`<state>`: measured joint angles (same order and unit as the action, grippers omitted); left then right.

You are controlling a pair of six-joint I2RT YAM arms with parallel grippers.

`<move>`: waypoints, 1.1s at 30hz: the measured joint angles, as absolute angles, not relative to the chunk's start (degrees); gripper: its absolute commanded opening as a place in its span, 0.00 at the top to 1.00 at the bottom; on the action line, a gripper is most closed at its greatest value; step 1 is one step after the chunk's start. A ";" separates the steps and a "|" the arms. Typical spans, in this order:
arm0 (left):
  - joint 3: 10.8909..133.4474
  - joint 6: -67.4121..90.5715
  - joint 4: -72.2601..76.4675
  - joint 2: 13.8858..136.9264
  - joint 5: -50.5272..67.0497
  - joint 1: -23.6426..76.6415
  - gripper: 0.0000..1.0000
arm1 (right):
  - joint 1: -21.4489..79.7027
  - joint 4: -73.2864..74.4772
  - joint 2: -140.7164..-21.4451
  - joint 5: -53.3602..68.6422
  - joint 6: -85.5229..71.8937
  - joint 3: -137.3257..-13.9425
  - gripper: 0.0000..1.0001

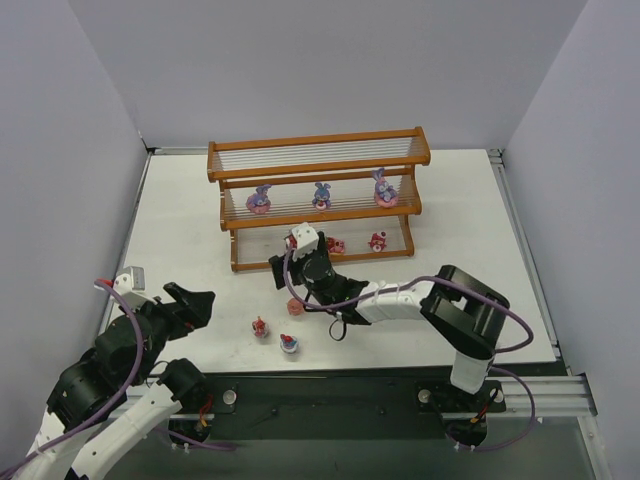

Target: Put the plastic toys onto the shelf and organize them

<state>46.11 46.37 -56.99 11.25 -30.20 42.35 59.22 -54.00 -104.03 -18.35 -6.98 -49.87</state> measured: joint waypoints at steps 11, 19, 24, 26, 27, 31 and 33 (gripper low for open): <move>46.11 46.35 -57.23 11.27 -30.22 42.85 0.03 | 64.03 -30.02 -84.12 -20.58 -18.06 -46.89 0.16; 46.11 46.15 -57.17 12.01 -29.71 43.09 0.03 | 64.90 -17.78 -74.28 -17.02 -24.10 -40.36 0.18; 46.11 45.84 -57.04 13.58 -29.06 43.11 0.03 | 66.74 -16.14 -73.01 -16.67 -27.38 -36.07 0.27; 46.11 45.82 -56.86 13.74 -28.75 43.11 0.03 | 66.85 -16.32 -72.75 -17.76 -29.41 -34.09 0.34; 46.11 45.80 -56.80 13.74 -28.64 43.11 0.03 | 66.74 -16.58 -72.75 -18.52 -30.11 -33.58 0.40; 46.11 45.80 -56.80 13.76 -28.40 43.11 0.03 | 64.90 -21.63 -75.92 -21.80 -31.73 -33.43 0.55; 46.11 45.80 -56.80 13.78 -28.38 43.16 0.03 | 63.11 -25.82 -80.40 -23.11 -31.31 -34.54 0.69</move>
